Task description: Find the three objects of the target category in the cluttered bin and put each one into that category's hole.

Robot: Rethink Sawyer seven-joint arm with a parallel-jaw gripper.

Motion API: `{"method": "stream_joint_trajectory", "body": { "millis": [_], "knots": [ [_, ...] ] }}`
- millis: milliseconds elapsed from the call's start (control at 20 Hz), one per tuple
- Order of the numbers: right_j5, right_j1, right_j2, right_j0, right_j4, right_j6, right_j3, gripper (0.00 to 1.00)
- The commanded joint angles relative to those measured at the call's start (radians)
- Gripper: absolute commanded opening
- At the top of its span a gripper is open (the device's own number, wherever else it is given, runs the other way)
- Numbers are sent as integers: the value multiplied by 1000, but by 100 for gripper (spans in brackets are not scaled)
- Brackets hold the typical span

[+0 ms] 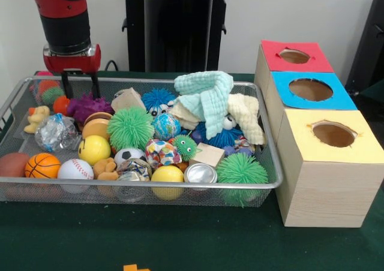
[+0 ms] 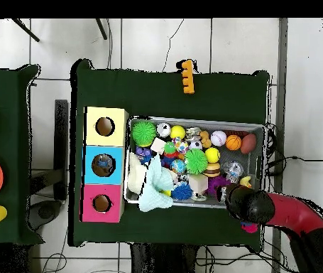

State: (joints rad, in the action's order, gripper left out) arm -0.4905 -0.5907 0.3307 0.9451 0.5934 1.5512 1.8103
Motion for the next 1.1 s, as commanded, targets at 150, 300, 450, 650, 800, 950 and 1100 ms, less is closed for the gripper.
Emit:
{"method": "stream_joint_trajectory", "body": {
  "millis": [150, 300, 450, 650, 800, 950, 1100],
  "knots": [
    [-237, -11, 73, -62, -115, -30, -188, 100],
    [-262, 2, 83, -63, -138, -42, -218, 100],
    [-280, 18, 93, -55, -158, -51, -236, 100],
    [-297, 35, 104, -42, -172, -69, -260, 100],
    [-314, 43, 103, -39, -180, -78, -280, 100],
    [-316, 51, 93, -39, -180, -81, -299, 100],
    [-310, 55, 82, -43, -174, -79, -319, 100]
  ]
}}
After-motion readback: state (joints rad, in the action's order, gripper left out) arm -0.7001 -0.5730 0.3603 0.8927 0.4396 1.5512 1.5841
